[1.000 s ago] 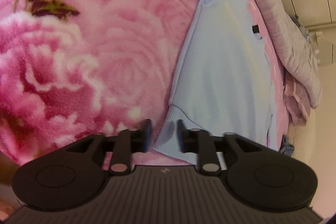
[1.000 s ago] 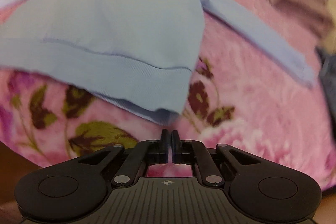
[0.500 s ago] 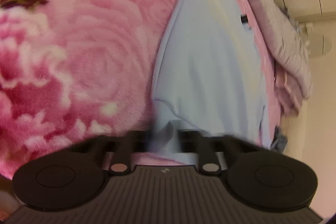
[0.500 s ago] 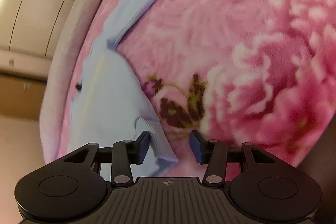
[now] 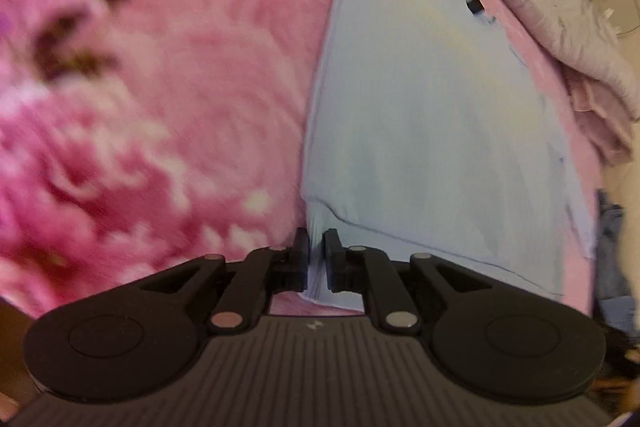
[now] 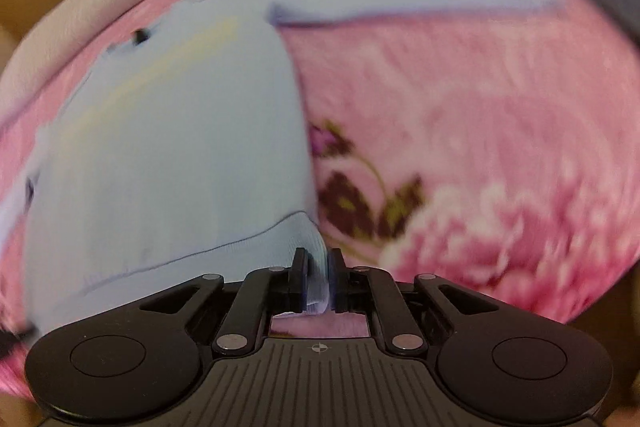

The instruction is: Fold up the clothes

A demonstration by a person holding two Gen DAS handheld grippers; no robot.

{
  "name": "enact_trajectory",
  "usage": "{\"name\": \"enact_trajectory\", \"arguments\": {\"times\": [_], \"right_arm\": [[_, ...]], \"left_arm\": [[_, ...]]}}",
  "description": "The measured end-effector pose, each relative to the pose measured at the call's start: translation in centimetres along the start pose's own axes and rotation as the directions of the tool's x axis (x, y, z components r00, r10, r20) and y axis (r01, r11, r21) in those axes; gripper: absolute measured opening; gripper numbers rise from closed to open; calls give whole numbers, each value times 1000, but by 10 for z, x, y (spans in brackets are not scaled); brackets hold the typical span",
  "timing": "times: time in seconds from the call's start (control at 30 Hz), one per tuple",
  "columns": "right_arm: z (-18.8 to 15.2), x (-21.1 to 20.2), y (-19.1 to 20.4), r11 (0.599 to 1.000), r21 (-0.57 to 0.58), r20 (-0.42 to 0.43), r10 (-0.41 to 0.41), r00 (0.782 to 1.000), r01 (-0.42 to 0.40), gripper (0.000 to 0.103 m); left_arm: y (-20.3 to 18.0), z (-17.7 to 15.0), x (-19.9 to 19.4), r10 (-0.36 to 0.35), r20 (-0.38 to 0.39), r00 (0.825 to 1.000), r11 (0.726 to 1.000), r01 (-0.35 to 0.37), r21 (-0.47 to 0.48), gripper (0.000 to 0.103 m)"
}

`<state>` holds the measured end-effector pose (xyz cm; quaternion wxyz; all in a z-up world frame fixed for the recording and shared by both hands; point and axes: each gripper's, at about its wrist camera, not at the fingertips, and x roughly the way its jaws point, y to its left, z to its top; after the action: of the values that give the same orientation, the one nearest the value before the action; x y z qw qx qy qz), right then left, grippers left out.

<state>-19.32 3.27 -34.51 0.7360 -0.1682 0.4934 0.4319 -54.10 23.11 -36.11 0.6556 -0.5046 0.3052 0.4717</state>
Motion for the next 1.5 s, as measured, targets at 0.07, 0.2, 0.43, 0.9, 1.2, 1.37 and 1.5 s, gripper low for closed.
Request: {"name": "enact_trajectory", "arguments": {"times": [0.07,0.2,0.43,0.9,1.2,1.37,1.5], "right_arm": [[4,-11,10,997,-57,79,-47,996,52,16],[8,-2,26,991,-122,142,-43,989,60,21],[-24,36,42,972,-191,-14,-145,989,140,25],[30,-87,97,998,12,-124,-64,990,66,74],[55,-148,169,998,-48,-44,-43,998,41,75],[58,-176,191,987,-147,18,-63,998,65,75],[62,-196,194,975,-216,76,-44,996,59,75]], "left_arm": [[-9,5,-16,65,52,997,997,-67,34,8],[-32,8,-24,47,127,991,991,-62,120,16],[-46,-11,17,75,13,997,982,-76,174,17],[-101,46,-93,161,-87,983,953,-132,272,36],[-145,77,-180,147,60,987,906,-159,393,47],[-161,67,-209,171,95,981,890,-195,411,47],[-179,53,-226,160,127,979,895,-198,401,47]]}}
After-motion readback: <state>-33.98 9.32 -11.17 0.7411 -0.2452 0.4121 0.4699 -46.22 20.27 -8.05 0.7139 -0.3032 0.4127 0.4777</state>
